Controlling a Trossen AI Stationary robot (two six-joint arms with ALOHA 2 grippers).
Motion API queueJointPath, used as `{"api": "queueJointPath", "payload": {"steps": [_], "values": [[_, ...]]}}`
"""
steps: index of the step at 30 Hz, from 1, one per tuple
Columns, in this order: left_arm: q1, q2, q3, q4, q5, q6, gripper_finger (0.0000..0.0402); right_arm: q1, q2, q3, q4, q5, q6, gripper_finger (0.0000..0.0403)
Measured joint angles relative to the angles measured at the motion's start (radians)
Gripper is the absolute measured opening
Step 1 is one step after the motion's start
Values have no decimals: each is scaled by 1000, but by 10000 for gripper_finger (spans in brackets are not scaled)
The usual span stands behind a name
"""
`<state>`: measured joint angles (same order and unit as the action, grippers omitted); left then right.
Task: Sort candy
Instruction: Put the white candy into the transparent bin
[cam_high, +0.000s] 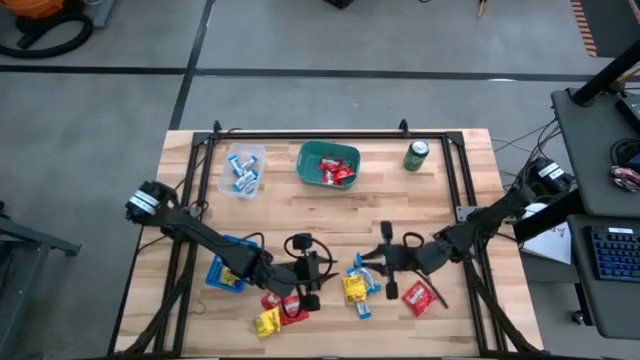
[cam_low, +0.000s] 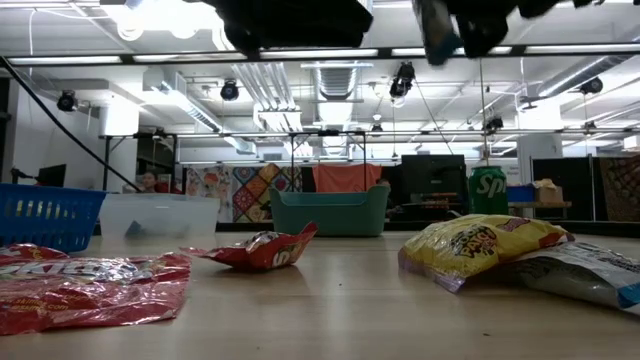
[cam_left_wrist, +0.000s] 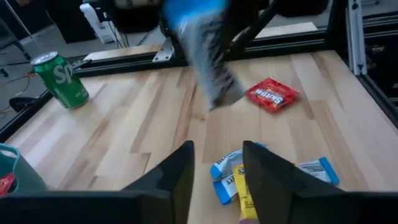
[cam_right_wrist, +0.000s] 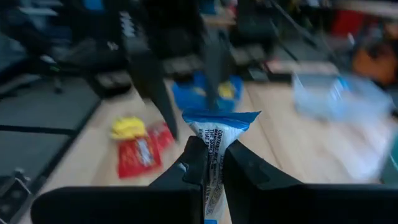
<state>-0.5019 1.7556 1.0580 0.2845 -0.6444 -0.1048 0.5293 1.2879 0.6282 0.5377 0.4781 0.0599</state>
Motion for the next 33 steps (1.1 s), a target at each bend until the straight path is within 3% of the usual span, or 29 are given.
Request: {"api": "queueJointPath", "payload": {"steps": [6, 12, 16, 21, 27, 33], "values": [[19, 59, 0, 160, 6, 28, 164, -17, 4, -5, 68, -100, -102, 27], [34, 96, 0, 325, 15, 95, 177, -33, 8, -5, 74, -193, -132, 27], [53, 111, 0, 383, 137, 100, 177, -32, 24, -5, 82, -201, -166, 27], [68, 138, 0, 429, 239, 94, 171, -32, 57, -3, 94, -216, -203, 27], [77, 157, 0, 470, 288, 99, 156, -33, 71, -2, 110, -223, -228, 27], [78, 157, 0, 470, 287, 108, 101, -39, 71, -2, 107, -228, -231, 28]]}}
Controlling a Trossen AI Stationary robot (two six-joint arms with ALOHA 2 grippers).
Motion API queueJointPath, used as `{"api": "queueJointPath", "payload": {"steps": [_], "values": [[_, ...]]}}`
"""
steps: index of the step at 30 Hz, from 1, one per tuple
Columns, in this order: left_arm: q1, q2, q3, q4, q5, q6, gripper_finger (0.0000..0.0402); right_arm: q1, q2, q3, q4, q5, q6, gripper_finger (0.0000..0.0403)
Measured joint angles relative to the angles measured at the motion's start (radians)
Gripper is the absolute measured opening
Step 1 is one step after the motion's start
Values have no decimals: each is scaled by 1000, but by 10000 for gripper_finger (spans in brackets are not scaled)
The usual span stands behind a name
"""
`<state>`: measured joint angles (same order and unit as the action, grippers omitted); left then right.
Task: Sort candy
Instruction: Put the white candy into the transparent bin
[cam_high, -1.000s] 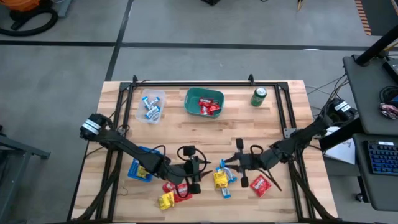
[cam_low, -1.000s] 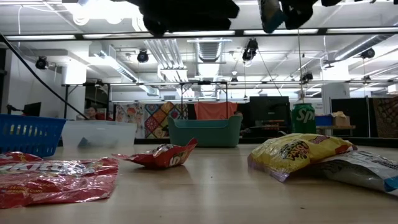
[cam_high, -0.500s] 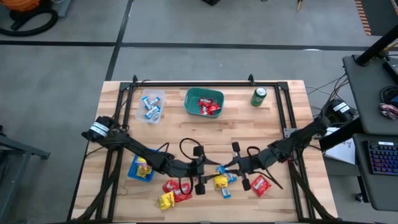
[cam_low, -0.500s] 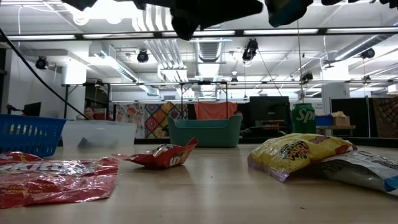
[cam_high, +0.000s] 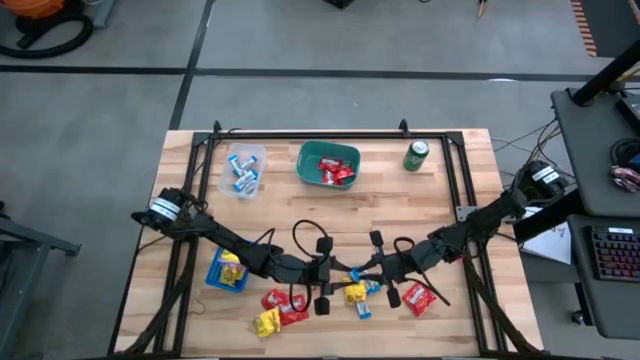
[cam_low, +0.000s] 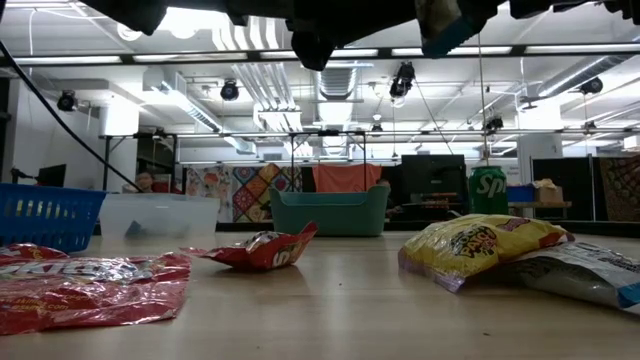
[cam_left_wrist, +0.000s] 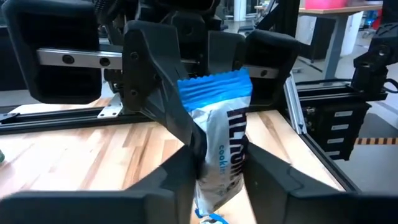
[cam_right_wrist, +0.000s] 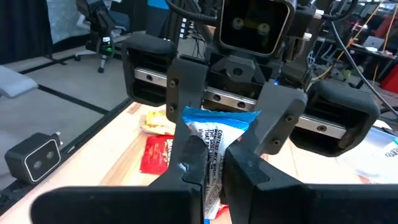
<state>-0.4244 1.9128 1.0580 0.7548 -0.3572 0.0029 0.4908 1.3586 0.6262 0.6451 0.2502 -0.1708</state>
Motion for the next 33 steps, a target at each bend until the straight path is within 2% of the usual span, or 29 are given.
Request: {"api": "queueJointPath", "payload": {"steps": [5, 8, 12, 16, 19, 21, 23, 27, 30, 32, 33], "values": [[0, 0, 0, -7, 1, 0, 35, 0, -1, 0, -1, -1, 17, 28], [0, 0, 0, -7, 1, 0, 13, 0, -5, 0, -3, -4, 41, 30], [0, 0, 0, -6, 1, -3, 17, 0, -12, 0, -4, 3, 78, 55], [0, -2, 0, -7, 2, -3, 28, -1, -21, 0, -11, 18, 110, 104], [0, -21, 2, -61, -7, -4, 28, -1, -33, 0, -20, 49, 119, 140], [0, -45, 2, -131, -47, -6, 25, -1, -50, 0, -37, 101, 133, 162], [0, -77, 2, -243, -100, -23, 23, -1, -72, 0, -72, 164, 167, 180], [2, -181, 0, -598, -258, -121, 23, -1, -118, 1, -167, 321, 267, 204], [18, -288, 10, -1000, -455, -281, 23, -2, -138, 1, -249, 362, 341, 211], [51, -354, 28, -1345, -557, -476, 23, -2, -140, 1, -256, 363, 362, 211], [78, -383, 38, -1502, -574, -586, 23, -2, -140, 1, -259, 363, 366, 211]]}}
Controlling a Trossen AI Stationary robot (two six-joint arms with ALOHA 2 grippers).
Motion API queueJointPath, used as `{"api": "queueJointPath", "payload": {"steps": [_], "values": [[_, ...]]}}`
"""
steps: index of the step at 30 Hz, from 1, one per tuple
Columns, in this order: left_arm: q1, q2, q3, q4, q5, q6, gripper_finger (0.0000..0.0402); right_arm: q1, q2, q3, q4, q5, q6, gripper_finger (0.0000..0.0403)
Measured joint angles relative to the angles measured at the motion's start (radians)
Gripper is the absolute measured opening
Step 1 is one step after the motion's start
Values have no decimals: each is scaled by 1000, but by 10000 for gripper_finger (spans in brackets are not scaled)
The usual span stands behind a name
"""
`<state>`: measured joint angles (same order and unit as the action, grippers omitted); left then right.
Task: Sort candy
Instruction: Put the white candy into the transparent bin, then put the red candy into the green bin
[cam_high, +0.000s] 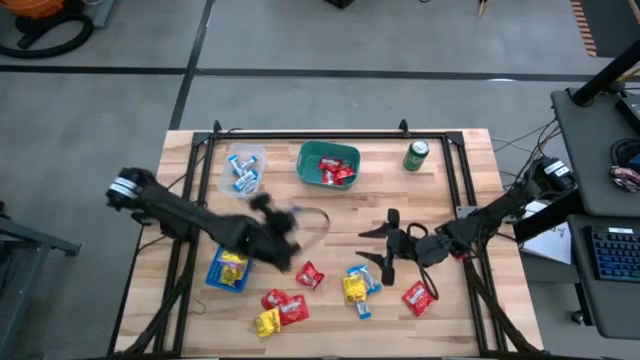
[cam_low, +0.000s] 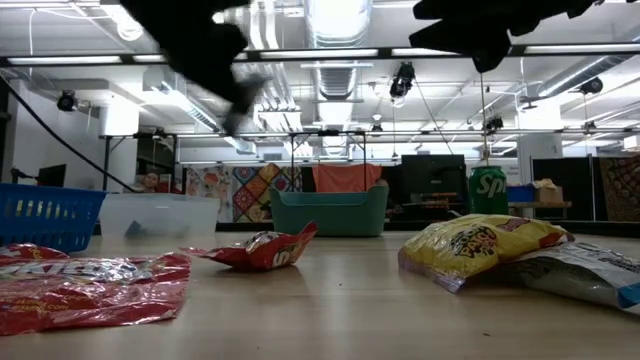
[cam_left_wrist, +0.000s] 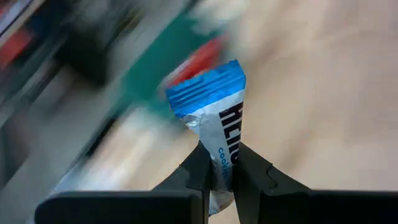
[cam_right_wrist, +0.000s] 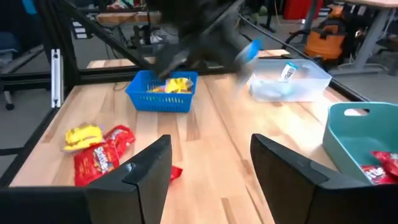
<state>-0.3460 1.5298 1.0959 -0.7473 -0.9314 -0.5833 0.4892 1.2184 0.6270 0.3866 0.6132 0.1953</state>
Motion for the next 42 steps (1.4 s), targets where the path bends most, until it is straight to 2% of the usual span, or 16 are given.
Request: {"api": "queueJointPath", "payload": {"steps": [3, 5, 7, 11, 14, 19, 24, 30, 34, 37, 42], "values": [[126, -76, 5, -385, 13, -304, 23, 1, 8, 0, -2, 0, 14, 210], [236, -108, -14, -499, 70, -406, 23, 1, 9, 0, -8, -1, 15, 210], [335, -130, -39, -496, 151, -393, 23, 1, 9, 0, -6, -1, 21, 210], [485, -134, -67, -400, 271, -206, 23, 1, 9, 0, -7, -4, 31, 210], [553, -119, -68, -398, 265, -169, 30, 1, 9, 0, -15, -11, 33, 210], [600, -101, -70, -399, 262, -150, 57, 1, 9, 0, -17, -14, 33, 210], [599, -84, -70, -399, 244, -129, 99, 1, 9, 0, -17, -14, 33, 210], [551, -87, -70, -398, 234, -197, 141, 1, 9, 0, -22, -14, 71, 210], [410, -88, -62, -343, 241, -256, 148, 1, 9, 0, -69, -28, 183, 210], [271, -88, -62, -236, 238, -256, 148, 1, 9, 0, -121, -104, 278, 210], [41, -88, -62, -10, 235, -149, 146, 1, 9, 0, -203, -214, 431, 210]]}}
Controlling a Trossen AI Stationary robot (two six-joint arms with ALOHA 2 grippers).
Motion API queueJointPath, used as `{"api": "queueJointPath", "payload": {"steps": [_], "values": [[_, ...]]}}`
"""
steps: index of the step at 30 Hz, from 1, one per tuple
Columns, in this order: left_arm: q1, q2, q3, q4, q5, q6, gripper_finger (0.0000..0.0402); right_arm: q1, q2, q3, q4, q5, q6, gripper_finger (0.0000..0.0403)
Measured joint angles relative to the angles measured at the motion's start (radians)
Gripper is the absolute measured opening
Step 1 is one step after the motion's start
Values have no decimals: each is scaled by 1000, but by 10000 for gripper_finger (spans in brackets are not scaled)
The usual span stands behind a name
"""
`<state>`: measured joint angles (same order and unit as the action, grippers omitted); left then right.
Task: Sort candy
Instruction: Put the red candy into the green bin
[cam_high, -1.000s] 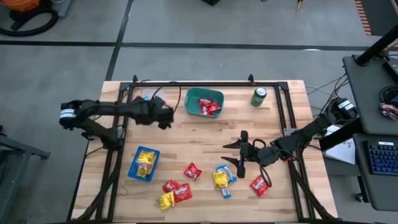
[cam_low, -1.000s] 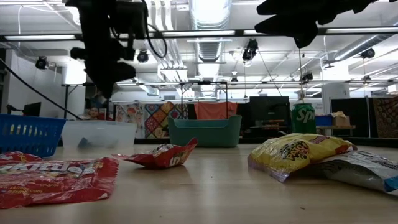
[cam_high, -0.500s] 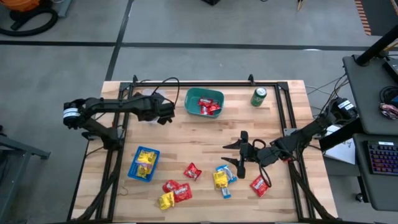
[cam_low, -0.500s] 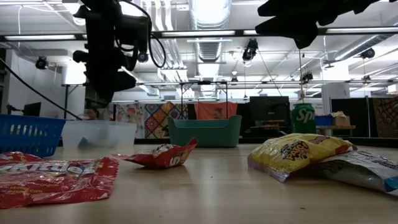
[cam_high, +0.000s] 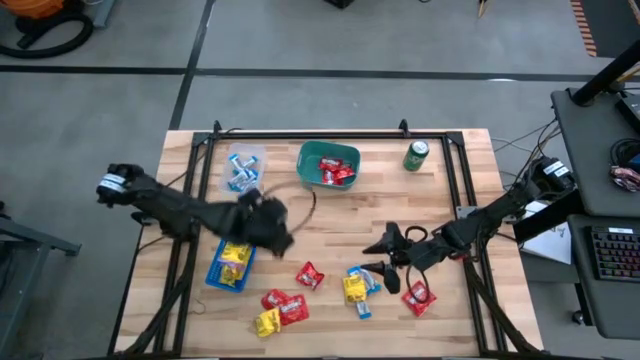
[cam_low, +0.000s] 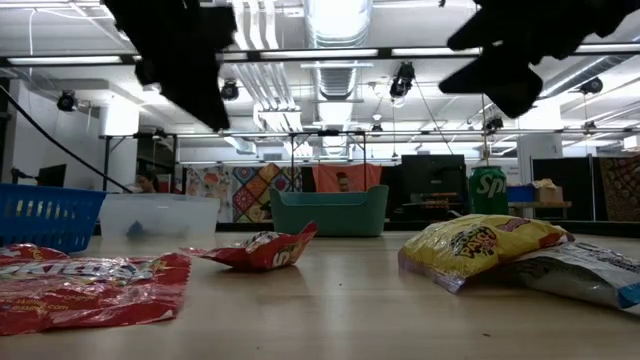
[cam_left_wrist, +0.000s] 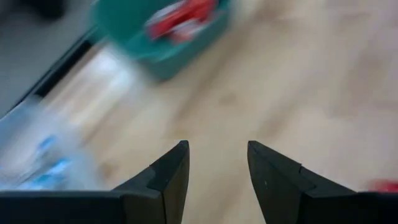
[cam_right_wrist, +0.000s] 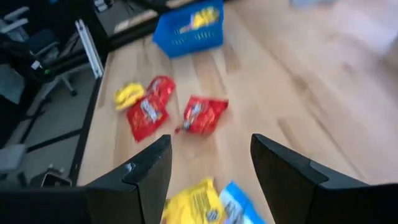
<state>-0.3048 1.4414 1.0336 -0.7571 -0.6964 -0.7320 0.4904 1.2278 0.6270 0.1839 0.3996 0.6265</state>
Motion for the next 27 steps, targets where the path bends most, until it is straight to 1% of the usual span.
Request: {"api": "queueJointPath", "payload": {"steps": [5, 10, 13, 22, 27], "values": [[-165, 6, -8, 197, -2, 174, 146, 0, 0, 0, -45, -11, 31, 210], [-255, 57, -22, 399, -2, 320, 146, 0, 0, 0, -51, -11, 19, 210], [-279, 108, -23, 470, -2, 355, 146, 0, 0, 0, -60, -10, 17, 210], [-285, 277, -20, 546, -1, 346, 146, 0, 0, 0, -68, -8, 17, 210], [-285, 322, -19, 558, 0, 334, 146, 0, 0, 0, -69, -7, 17, 210]]}}
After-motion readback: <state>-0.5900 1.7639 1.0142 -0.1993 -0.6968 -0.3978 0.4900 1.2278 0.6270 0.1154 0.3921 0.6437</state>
